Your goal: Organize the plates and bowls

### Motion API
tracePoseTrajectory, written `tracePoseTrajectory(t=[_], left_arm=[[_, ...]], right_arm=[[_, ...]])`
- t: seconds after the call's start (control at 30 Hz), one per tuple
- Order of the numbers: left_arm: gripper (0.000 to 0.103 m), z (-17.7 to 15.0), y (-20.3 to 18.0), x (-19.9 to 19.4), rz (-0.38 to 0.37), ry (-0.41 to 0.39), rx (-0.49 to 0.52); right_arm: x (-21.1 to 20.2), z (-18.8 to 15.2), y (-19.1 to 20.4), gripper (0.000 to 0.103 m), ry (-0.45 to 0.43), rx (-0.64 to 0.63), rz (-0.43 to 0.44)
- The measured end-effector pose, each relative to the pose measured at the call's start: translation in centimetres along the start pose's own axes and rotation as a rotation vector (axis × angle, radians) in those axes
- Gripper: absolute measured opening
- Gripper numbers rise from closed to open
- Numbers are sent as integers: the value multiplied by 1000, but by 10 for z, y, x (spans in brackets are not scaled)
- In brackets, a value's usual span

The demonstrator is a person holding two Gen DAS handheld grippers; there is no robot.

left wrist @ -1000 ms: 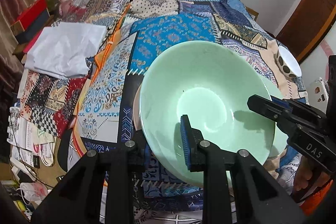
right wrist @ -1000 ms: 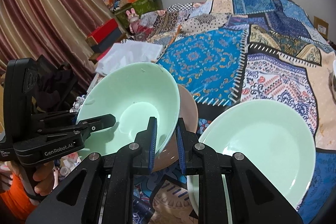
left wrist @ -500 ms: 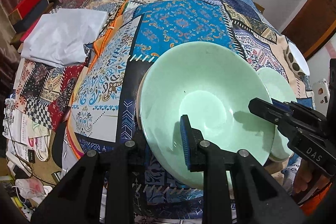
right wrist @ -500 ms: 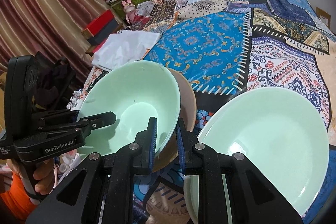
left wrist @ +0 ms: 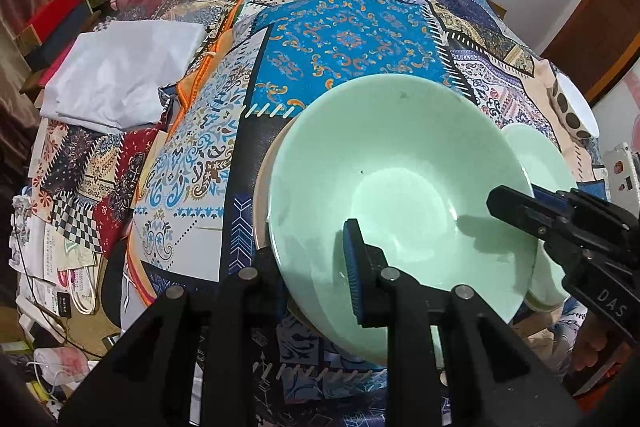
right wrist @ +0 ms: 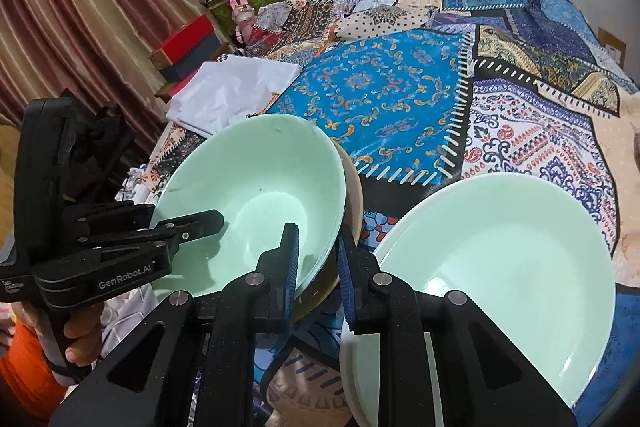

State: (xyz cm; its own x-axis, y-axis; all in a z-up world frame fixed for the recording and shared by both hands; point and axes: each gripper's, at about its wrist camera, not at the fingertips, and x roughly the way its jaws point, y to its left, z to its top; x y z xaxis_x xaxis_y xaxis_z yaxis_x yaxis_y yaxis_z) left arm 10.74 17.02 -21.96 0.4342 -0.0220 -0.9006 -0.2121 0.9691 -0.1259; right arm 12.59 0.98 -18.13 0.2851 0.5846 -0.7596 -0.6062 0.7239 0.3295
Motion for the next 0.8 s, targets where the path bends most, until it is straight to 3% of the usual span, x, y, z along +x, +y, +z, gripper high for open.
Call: tracePoseTrajectory(t=[0.5, 0.8], left_arm=[[24, 2, 1, -2, 2, 1, -14], [24, 8, -4, -11, 48, 3, 1]], right_arm=[[-13, 0, -4, 20, -49, -18, -22], [-28, -4, -8, 20, -75, -26, -28]])
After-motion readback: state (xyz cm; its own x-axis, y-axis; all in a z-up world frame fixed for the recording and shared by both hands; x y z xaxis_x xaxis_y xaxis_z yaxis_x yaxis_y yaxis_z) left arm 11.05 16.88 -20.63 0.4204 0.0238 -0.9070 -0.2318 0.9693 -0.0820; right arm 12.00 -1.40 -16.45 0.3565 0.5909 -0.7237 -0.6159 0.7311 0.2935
